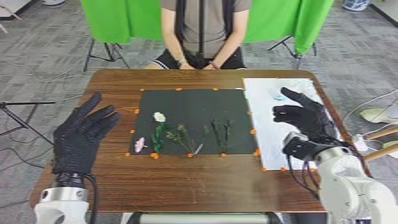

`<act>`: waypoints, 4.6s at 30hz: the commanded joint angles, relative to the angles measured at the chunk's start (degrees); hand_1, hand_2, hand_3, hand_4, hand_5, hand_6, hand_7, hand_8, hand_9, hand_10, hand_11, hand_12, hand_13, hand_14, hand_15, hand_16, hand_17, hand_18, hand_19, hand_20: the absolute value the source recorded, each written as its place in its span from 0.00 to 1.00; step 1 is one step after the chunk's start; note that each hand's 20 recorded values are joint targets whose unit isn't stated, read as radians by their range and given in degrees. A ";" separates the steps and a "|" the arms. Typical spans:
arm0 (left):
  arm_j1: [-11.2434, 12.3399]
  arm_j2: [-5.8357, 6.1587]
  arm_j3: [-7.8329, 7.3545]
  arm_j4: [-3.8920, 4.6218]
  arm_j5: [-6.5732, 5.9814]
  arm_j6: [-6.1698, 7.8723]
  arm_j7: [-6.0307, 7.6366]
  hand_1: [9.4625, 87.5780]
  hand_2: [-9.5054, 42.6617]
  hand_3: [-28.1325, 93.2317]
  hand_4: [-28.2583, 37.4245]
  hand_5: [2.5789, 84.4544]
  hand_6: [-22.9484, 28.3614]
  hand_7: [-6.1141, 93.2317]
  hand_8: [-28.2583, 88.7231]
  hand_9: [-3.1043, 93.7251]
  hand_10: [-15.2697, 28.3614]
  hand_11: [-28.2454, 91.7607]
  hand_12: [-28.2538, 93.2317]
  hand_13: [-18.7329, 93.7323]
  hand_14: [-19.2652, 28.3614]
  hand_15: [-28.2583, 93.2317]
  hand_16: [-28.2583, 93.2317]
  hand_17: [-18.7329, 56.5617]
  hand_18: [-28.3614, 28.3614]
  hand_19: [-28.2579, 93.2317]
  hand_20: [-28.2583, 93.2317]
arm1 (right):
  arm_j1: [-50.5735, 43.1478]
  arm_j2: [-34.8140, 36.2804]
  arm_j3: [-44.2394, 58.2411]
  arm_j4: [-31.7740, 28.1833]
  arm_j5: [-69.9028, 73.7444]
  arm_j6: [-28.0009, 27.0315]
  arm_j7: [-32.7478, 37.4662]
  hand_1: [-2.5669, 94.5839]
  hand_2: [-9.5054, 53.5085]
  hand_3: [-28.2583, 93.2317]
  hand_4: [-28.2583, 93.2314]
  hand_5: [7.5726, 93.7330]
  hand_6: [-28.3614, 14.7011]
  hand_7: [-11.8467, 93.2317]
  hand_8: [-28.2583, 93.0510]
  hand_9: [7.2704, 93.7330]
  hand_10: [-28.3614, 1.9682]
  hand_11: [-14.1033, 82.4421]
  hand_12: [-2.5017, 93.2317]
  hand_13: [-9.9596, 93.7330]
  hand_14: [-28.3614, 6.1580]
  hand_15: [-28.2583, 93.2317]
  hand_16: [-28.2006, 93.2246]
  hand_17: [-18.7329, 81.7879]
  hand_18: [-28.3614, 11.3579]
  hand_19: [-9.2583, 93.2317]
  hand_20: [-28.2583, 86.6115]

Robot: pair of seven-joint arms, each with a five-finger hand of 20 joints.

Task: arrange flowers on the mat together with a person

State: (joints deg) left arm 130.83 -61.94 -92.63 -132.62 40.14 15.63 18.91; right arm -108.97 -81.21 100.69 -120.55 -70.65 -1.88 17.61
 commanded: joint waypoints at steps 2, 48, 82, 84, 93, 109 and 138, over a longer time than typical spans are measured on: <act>0.59 0.94 0.41 0.11 -0.59 1.01 0.96 0.17 0.40 0.86 0.00 0.43 0.65 0.17 0.16 0.44 0.88 0.48 0.31 0.43 1.00 0.68 0.13 0.19 0.97 0.83 0.09 | 2.69 6.80 0.82 1.41 -13.80 7.87 4.15 0.26 0.20 0.89 0.00 0.49 0.66 0.24 0.12 0.67 0.33 0.43 0.17 0.64 0.32 0.75 0.28 0.29 0.21 0.68 0.42; -0.94 0.46 0.42 0.00 -0.41 -0.01 -1.62 0.18 0.41 0.86 0.00 0.43 0.66 0.17 0.16 0.43 0.88 0.48 0.31 0.43 1.00 0.69 0.13 0.19 0.97 0.83 0.09 | 19.09 26.72 -28.75 22.54 -72.48 -4.71 33.42 0.39 0.00 0.87 0.00 0.63 0.72 0.26 0.12 0.79 0.48 0.40 0.17 0.77 0.47 0.64 0.31 0.36 0.17 0.77 0.33; -0.68 3.84 -1.06 -2.41 0.45 -1.10 3.16 0.17 0.41 0.85 0.00 0.43 0.65 0.17 0.16 0.43 0.88 0.47 0.31 0.43 1.00 0.69 0.12 0.20 0.97 0.84 0.09 | 20.49 18.33 -36.94 9.16 -76.14 4.33 15.33 0.54 0.00 0.80 0.00 0.96 0.74 0.24 0.23 0.99 0.64 0.37 0.21 0.86 0.62 0.65 0.35 0.41 0.29 0.85 0.30; -1.21 4.39 -0.45 -1.98 0.30 -0.27 4.84 0.17 0.40 0.85 0.00 0.42 0.63 0.16 0.16 0.43 0.87 0.47 0.31 0.43 1.00 0.69 0.12 0.19 0.97 0.84 0.09 | 21.96 16.12 -38.91 9.24 -75.12 2.21 11.98 0.54 0.00 0.80 0.00 0.96 0.74 0.24 0.23 0.99 0.64 0.37 0.21 0.86 0.62 0.65 0.35 0.41 0.29 0.85 0.29; -1.86 5.44 -0.75 -1.63 -0.86 -1.23 5.75 0.13 0.36 0.85 0.00 0.34 0.55 0.17 0.16 0.38 0.83 0.44 0.33 0.39 0.98 0.65 0.16 0.16 0.97 0.80 0.18 | 27.77 10.37 -47.69 12.07 -78.40 -6.81 4.63 0.54 0.00 0.80 0.00 0.96 0.74 0.24 0.23 0.99 0.63 0.37 0.21 0.85 0.61 0.65 0.35 0.40 0.30 0.84 0.29; -2.76 1.08 -2.34 -1.88 2.23 -4.06 0.97 0.15 0.37 0.85 0.00 0.36 0.58 0.17 0.16 0.40 0.86 0.47 0.32 0.41 1.00 0.68 0.14 0.19 0.99 0.84 0.17 | 35.30 8.86 -58.37 18.43 -82.84 -10.68 4.49 0.53 0.00 0.80 0.00 0.94 0.73 0.23 0.22 0.97 0.62 0.38 0.21 0.83 0.58 0.65 0.35 0.39 0.30 0.82 0.29; -2.43 2.72 -1.88 -1.77 0.59 -2.19 0.34 0.17 0.38 0.86 0.00 0.37 0.60 0.18 0.16 0.41 0.87 0.48 0.32 0.41 1.00 0.69 0.13 0.19 0.98 0.85 0.12 | 35.78 7.66 -59.08 18.89 -87.14 -17.28 3.70 0.40 0.00 0.87 0.00 0.81 0.72 0.23 0.16 0.89 0.57 0.41 0.20 0.77 0.55 0.68 0.32 0.36 0.29 0.80 0.33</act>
State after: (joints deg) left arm 127.80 -59.42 -94.48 -134.44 41.08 12.75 19.95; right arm -73.49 -72.48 41.68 -101.72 -155.88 -18.19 21.85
